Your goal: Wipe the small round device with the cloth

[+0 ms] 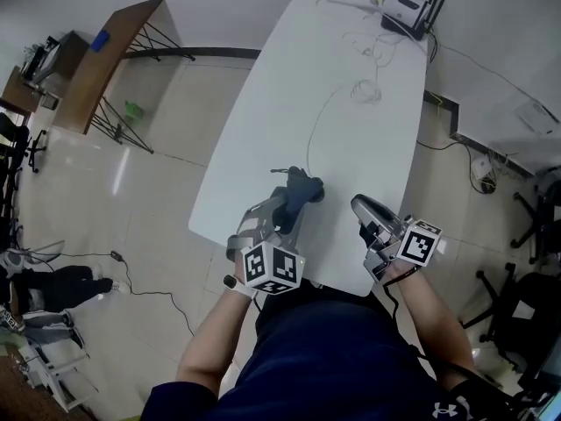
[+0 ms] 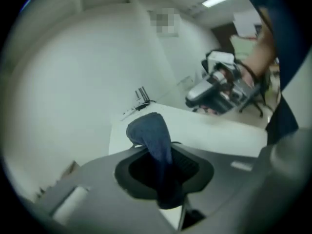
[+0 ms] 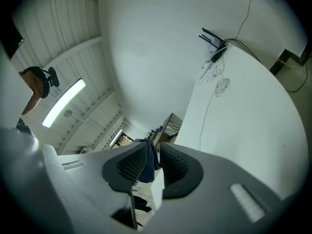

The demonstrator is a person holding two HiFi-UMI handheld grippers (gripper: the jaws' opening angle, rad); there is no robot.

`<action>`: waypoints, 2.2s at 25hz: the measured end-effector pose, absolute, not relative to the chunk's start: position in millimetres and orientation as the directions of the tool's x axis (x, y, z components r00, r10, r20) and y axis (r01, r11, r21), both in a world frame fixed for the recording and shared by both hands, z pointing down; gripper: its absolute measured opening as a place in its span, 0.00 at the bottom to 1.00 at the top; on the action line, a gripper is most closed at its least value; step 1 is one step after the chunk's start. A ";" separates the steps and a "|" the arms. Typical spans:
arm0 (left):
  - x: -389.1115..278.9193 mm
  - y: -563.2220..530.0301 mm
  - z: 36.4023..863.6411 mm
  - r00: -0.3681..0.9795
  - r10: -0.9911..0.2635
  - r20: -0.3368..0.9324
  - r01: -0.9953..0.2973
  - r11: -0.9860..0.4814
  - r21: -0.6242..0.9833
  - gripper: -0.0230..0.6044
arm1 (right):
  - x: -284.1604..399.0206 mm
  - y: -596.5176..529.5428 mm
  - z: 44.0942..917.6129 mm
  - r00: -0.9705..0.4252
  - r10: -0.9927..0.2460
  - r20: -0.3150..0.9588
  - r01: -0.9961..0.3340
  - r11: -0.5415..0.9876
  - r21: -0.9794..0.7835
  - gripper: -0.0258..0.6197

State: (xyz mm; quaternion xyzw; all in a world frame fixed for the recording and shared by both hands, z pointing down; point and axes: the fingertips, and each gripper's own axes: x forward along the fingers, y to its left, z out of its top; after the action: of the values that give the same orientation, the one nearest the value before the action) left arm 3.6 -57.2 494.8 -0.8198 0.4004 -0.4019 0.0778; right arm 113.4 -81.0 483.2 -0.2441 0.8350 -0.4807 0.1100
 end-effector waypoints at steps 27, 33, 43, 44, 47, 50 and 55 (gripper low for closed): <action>-9.2 -123.6 609.2 0.602 -0.227 0.766 -0.511 -0.846 0.152 0.15 | 98.3 -69.1 517.4 -0.605 -0.756 0.249 -0.516 0.135 -0.846 0.16; -19.5 -126.3 639.3 0.551 -0.131 0.824 -0.523 -0.824 0.219 0.15 | 82.0 -69.4 521.6 -0.616 -0.744 0.259 -0.514 0.131 -0.848 0.16; -34.9 -127.0 604.1 0.563 -0.288 0.775 -0.682 -0.692 0.238 0.15 | 99.0 -74.0 520.7 -0.653 -0.714 0.251 -0.507 0.166 -0.846 0.16; -37.9 -126.6 594.8 0.542 -0.329 0.773 -0.696 -0.692 0.193 0.15 | 101.8 -75.8 521.3 -0.658 -0.712 0.245 -0.501 0.171 -0.848 0.15; -34.2 -121.0 566.2 0.477 -0.451 0.754 -0.699 -0.715 0.015 0.15 | 107.4 -77.7 524.5 -0.685 -0.696 0.215 -0.469 0.195 -0.862 0.15; -12.1 -109.7 536.1 0.445 -0.541 0.714 -0.661 -0.736 -0.146 0.15 | 109.1 -75.7 527.6 -0.721 -0.670 0.179 -0.420 0.215 -0.882 0.15; 27.4 -85.5 525.9 0.344 -0.616 0.709 -0.459 -0.768 -0.446 0.15 | 112.8 -69.4 528.3 -0.767 -0.630 0.126 -0.344 0.237 -0.909 0.14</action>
State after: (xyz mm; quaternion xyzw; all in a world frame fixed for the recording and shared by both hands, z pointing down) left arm 27.4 -85.5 525.9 -0.8153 0.3297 -0.4686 0.0841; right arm 112.8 -69.4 528.3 -0.3140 0.7749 -0.5319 0.1345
